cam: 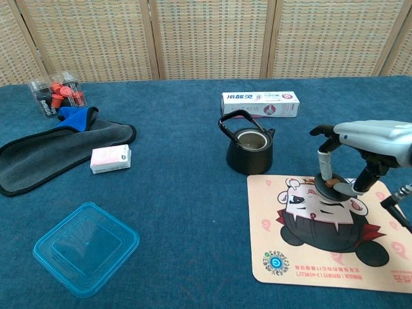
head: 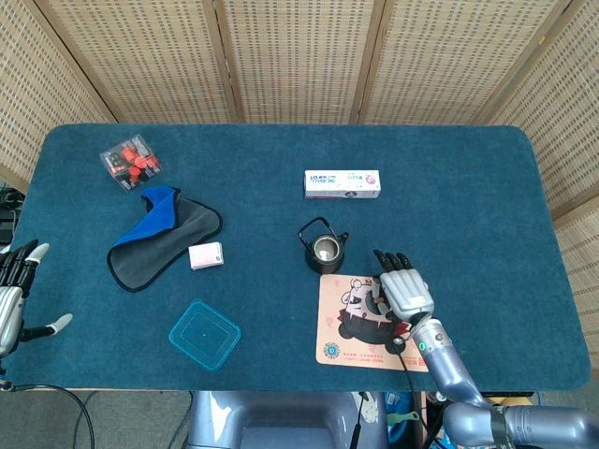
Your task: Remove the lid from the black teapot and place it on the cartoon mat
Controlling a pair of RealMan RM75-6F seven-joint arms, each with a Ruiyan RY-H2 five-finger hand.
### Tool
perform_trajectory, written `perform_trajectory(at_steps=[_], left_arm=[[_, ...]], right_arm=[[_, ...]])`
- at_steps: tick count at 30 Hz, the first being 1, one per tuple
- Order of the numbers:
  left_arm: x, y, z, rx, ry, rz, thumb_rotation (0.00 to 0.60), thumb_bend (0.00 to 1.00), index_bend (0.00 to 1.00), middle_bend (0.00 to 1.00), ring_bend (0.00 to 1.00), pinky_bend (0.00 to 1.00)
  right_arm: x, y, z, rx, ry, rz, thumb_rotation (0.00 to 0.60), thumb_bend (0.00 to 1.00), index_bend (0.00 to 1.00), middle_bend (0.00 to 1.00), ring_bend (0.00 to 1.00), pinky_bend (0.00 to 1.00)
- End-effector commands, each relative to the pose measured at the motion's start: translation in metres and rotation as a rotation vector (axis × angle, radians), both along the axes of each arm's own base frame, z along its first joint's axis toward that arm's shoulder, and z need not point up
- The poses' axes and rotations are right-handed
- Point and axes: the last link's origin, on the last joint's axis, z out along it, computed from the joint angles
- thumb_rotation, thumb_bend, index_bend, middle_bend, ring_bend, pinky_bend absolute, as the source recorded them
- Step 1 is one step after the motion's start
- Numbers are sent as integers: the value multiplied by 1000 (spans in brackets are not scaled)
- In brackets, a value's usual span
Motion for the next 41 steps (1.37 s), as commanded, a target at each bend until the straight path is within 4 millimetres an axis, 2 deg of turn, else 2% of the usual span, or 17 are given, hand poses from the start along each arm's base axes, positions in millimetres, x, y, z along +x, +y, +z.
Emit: perform_trajectory(at_steps=[1,3,4,5,6,9,12,17,18,21,24,29,36,38,41], left_arm=[[0,-1,2,6,-4,1,600,67,0,0,0,0],[-1,-1,2,6,-5,2,600,67,0,0,0,0],[-1,-1,2,5,-5,2,600,66,0,0,0,0],[-1,-1,2,4,-4,2,600,66,0,0,0,0],[-1,-1,2,3,-4,1,600,67,0,0,0,0],[-1,-1,2,2,-5,1,600,66,0,0,0,0],[-1,-1,2,2,-5,1,600,67,0,0,0,0],[-1,-1,2,1,-6,0,600,67,0,0,0,0],[-1,-2,2,1,-6,0,600,67,0,0,0,0],[-1,-2,3,3,-7,-2,600,67,0,0,0,0],[-1,-3,4,7,-7,-5,600,68,0,0,0,0],[0,-3,3,8,-6,-7,600,68,0,0,0,0],[2,-4,3,11,-3,-13,600,68,0,0,0,0],[3,-6,3,15,-1,-20,600,68,0,0,0,0],[5,-8,3,16,1,-27,600,68,0,0,0,0]], right_arm=[[-6,5,-6,13,12,8,600,625,658,57,0,0],[-9,7,-9,26,18,5,600,624,650,46,0,0],[-11,8,-10,36,22,3,600,620,608,30,0,0],[-12,8,-10,47,29,1,600,573,528,14,0,0],[-14,8,-10,53,35,-2,600,459,421,3,0,0],[-18,8,-8,61,52,-10,600,144,191,0,0,0],[-18,8,-5,54,47,-12,600,65,92,0,0,0],[-12,12,18,-12,-28,1,600,34,64,0,0,0],[-13,14,30,-52,-54,7,600,33,60,0,0,0],[-21,20,51,-105,-92,28,600,12,60,0,0,0],[-40,28,75,-147,-122,80,600,0,50,0,0,0],[-67,32,99,-195,-149,194,600,0,3,0,0,0],[-100,50,114,-285,-207,245,600,0,0,0,0,0],[-113,67,121,-354,-194,233,600,0,0,0,0,0],[-118,75,122,-372,-169,242,600,0,0,0,0,0]])
